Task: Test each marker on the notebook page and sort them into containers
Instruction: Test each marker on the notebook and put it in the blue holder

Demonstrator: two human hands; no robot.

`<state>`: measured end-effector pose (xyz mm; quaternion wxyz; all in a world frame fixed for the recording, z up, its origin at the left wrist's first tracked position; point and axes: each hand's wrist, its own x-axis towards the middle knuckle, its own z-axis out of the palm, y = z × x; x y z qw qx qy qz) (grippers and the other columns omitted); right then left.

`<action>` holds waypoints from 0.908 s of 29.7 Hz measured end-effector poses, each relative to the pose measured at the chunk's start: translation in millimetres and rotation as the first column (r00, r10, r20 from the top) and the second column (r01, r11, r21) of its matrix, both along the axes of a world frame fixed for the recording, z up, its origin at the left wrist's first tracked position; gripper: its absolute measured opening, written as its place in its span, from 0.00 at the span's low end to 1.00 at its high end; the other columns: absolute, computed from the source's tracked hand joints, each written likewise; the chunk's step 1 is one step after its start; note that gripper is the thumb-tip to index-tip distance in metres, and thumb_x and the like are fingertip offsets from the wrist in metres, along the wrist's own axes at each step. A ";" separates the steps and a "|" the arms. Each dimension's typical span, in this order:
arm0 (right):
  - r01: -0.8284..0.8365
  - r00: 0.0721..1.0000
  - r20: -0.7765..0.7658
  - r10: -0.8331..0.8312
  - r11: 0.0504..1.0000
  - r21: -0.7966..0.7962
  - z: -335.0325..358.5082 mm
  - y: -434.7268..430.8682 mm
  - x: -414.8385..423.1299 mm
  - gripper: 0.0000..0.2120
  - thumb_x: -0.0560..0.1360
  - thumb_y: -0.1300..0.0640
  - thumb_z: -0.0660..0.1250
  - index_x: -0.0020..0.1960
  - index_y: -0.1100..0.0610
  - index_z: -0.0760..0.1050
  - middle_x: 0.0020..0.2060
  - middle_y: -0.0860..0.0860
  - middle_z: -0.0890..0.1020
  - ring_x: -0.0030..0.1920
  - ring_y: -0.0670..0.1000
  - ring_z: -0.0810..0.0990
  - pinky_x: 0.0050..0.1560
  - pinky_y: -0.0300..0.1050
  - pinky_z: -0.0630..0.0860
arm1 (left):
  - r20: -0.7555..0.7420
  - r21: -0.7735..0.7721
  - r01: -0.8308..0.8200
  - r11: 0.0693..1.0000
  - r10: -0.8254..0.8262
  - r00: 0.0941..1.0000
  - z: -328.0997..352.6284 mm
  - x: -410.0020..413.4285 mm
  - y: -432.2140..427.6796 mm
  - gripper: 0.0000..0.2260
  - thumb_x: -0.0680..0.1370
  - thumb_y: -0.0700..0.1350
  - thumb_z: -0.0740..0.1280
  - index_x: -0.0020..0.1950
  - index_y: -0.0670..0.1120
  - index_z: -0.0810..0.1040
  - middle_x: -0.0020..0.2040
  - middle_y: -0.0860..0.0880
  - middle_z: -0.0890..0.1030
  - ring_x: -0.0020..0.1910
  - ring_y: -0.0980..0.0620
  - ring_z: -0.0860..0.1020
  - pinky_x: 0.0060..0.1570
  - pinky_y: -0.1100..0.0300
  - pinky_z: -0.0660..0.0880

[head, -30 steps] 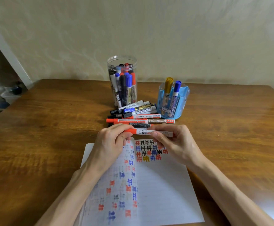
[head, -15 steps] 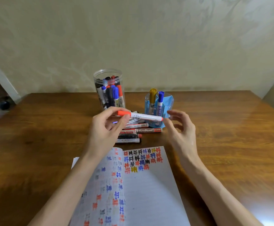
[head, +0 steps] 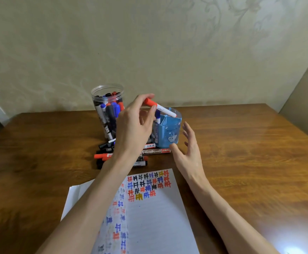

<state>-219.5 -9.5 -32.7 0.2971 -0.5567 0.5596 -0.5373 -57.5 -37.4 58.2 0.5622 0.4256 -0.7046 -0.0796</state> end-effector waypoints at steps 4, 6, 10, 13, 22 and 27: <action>-0.048 0.999 -0.007 0.048 0.999 0.001 -2.0 0.8 2.7 0.37 0.77 0.48 0.68 0.82 0.43 0.59 0.78 0.39 0.65 0.75 0.35 0.64 0.73 0.42 0.64 | 0.185 -0.044 -0.079 0.996 0.086 0.979 -0.7 -5.8 -8.5 0.24 0.83 0.44 0.68 0.78 0.45 0.69 0.55 0.47 0.85 0.51 0.52 0.83 0.55 0.54 0.82; -0.049 0.999 -0.006 0.049 0.999 0.005 -3.8 0.3 3.2 0.37 0.77 0.50 0.69 0.82 0.43 0.59 0.78 0.38 0.65 0.75 0.35 0.64 0.73 0.43 0.65 | 0.267 -0.039 -0.094 0.995 0.101 0.958 -3.1 -9.0 -10.5 0.27 0.83 0.44 0.68 0.81 0.46 0.64 0.54 0.46 0.85 0.49 0.52 0.83 0.54 0.55 0.82; -0.046 0.999 -0.019 0.046 0.999 -0.001 -5.7 -1.4 3.0 0.36 0.79 0.53 0.71 0.82 0.43 0.58 0.77 0.38 0.65 0.72 0.32 0.65 0.69 0.37 0.64 | 0.294 -0.024 -0.120 0.992 0.122 0.948 -10.6 -13.0 -14.0 0.31 0.81 0.46 0.70 0.82 0.49 0.63 0.52 0.48 0.86 0.45 0.53 0.84 0.49 0.58 0.82; -0.043 0.999 -0.023 0.043 0.999 -0.007 -5.7 -3.3 3.2 0.37 0.77 0.49 0.69 0.82 0.43 0.59 0.76 0.37 0.66 0.70 0.30 0.65 0.65 0.30 0.62 | 0.281 0.006 -0.133 0.991 0.126 0.952 -16.2 -13.1 -16.4 0.27 0.79 0.48 0.73 0.76 0.48 0.69 0.55 0.50 0.85 0.44 0.54 0.84 0.46 0.59 0.81; 0.126 0.969 -0.208 -0.136 0.990 -0.058 -10.7 -3.8 -1.9 0.11 0.76 0.57 0.75 0.55 0.48 0.76 0.52 0.45 0.78 0.53 0.46 0.78 0.51 0.47 0.82 | 0.092 0.005 -0.203 0.979 0.202 0.975 -42.7 28.5 0.9 0.10 0.82 0.43 0.69 0.63 0.45 0.77 0.50 0.53 0.79 0.42 0.58 0.79 0.43 0.63 0.78; -0.129 0.925 -0.363 0.114 0.992 -0.017 -13.7 -0.8 11.2 0.10 0.76 0.52 0.77 0.56 0.49 0.83 0.54 0.44 0.80 0.57 0.46 0.80 0.56 0.49 0.83 | 0.094 0.063 -0.229 0.971 0.222 0.970 -64.8 58.1 17.4 0.11 0.83 0.42 0.65 0.64 0.44 0.77 0.57 0.47 0.82 0.49 0.54 0.80 0.45 0.63 0.80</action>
